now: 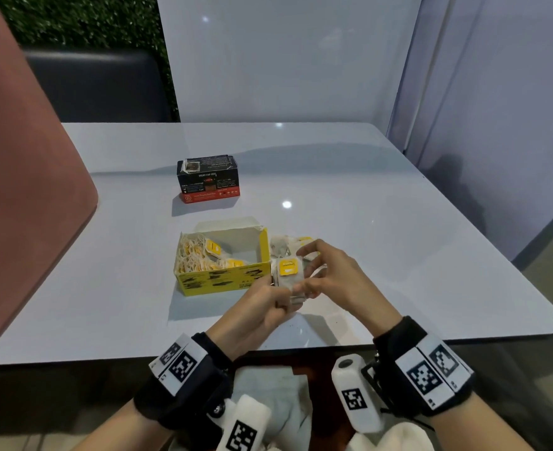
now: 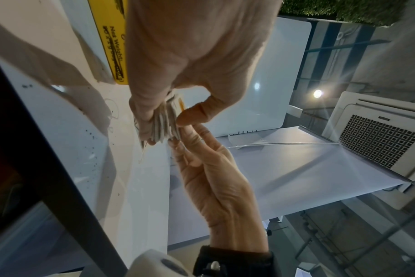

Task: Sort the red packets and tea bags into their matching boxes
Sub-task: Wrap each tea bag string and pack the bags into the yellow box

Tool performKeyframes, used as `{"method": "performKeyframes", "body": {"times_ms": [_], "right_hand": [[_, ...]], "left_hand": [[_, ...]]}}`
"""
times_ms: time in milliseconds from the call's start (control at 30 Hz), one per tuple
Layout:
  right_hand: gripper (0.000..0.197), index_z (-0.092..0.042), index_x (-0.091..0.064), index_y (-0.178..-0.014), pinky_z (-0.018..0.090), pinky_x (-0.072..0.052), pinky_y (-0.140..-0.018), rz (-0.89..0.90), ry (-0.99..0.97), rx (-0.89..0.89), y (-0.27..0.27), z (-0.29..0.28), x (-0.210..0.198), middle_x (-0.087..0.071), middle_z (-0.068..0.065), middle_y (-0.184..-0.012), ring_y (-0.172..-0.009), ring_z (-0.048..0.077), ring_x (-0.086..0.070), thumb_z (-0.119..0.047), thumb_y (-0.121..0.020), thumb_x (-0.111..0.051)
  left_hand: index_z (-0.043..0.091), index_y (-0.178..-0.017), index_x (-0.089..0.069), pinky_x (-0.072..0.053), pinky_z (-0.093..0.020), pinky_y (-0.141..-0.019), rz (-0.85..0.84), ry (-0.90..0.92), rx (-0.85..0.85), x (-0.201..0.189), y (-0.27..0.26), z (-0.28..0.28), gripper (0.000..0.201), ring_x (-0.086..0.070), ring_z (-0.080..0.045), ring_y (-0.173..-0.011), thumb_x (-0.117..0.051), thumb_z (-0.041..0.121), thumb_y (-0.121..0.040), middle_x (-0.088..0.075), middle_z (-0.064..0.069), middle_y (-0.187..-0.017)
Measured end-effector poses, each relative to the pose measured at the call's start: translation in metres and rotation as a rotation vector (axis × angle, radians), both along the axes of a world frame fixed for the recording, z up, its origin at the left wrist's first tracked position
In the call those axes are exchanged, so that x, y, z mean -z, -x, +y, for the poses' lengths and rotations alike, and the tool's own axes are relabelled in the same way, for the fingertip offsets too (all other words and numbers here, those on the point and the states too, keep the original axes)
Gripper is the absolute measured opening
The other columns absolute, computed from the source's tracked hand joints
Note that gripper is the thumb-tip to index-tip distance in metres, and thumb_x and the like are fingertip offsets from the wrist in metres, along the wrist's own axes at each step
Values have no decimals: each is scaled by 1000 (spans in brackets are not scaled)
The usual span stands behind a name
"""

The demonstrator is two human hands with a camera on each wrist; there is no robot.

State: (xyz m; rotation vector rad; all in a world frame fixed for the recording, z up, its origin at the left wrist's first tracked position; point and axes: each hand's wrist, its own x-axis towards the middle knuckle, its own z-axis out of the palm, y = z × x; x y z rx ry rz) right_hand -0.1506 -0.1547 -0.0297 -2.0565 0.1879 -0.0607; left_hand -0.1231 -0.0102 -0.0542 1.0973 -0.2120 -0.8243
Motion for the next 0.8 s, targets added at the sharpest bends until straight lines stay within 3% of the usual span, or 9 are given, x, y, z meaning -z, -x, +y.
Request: {"method": "performKeyframes", "body": {"times_ms": [67,200,300,433,533,600,667,733,800], "right_hand": [[48,-15,-54,-109,7,-41,-47,15,24,-20,1,0,0,-59,3,-78,-44,2,-56,-5,-68,-78],[45,-19,-50,-110,8,-43,-49,28,78,-51,2,-1,3,-61,9,-88,-51,10,-59,-4,-74,-72],[51,-19,-46,-119,10,-44,-52,42,271,-125,1,-1,2,-58,10,-100,-59,10,-56,-8,-75,-71],[60,-24,-45,-128,16,-45,-60,147,464,-369,2,-5,-9,-47,-5,-108,-73,10,-51,-14,-76,-73],[53,-24,-54,-119,19,-49,-54,197,390,-518,0,-4,-28,-58,-4,-100,-72,12,-57,-11,-72,-75],[44,-16,-59,-112,20,-52,-52,144,388,-533,-6,1,-43,-60,-3,-94,-68,13,-59,-4,-73,-72],[33,-11,-61,-105,24,-56,-54,51,425,-522,-14,10,-57,-58,-7,-84,-66,15,-63,2,-74,-67],[25,-10,-61,-98,23,-55,-52,-37,443,-517,-26,21,-70,-56,-11,-77,-58,6,-61,4,-77,-64],[22,-13,-60,-93,17,-52,-49,-127,443,-515,-42,31,-79,-59,-7,-81,-54,2,-58,1,-78,-66]], "left_hand": [[-1,-103,-54,-42,-35,-95,39,18,0,-1,-1,1,35,-54,-27,-100,-42,-2,-70,-59,-19,-101],[-1,-106,-57,-47,-29,-92,-36,-70,10,-1,-1,1,18,-61,-22,-98,-49,5,-92,-64,-17,-99],[6,-111,-59,-47,-30,-93,-85,-142,55,3,2,3,21,-62,-19,-103,-50,3,-92,-68,-9,-99],[6,-115,-53,-50,-28,-89,-100,-157,140,3,4,11,33,-64,-17,-94,-59,0,-83,-67,-7,-88],[5,-136,-36,-53,-28,-88,-247,-222,142,-6,6,17,56,-67,-22,-98,-59,1,-85,-69,-14,-96],[11,-148,-11,-53,-30,-91,-332,-288,58,-14,5,20,76,-67,-21,-99,-58,1,-88,-70,-12,-102],[20,-149,11,-52,-31,-93,-408,-358,-41,-25,1,27,86,-68,-16,-95,-51,0,-92,-71,-5,-100],[24,-146,19,-51,-29,-94,-521,-435,-93,-41,-4,38,89,-67,-8,-94,-49,3,-93,-69,6,-98],[25,-147,16,-46,-33,-100,-661,-528,-150,-57,-13,52,90,-63,-2,-99,-53,14,-92,-64,18,-103]]}}
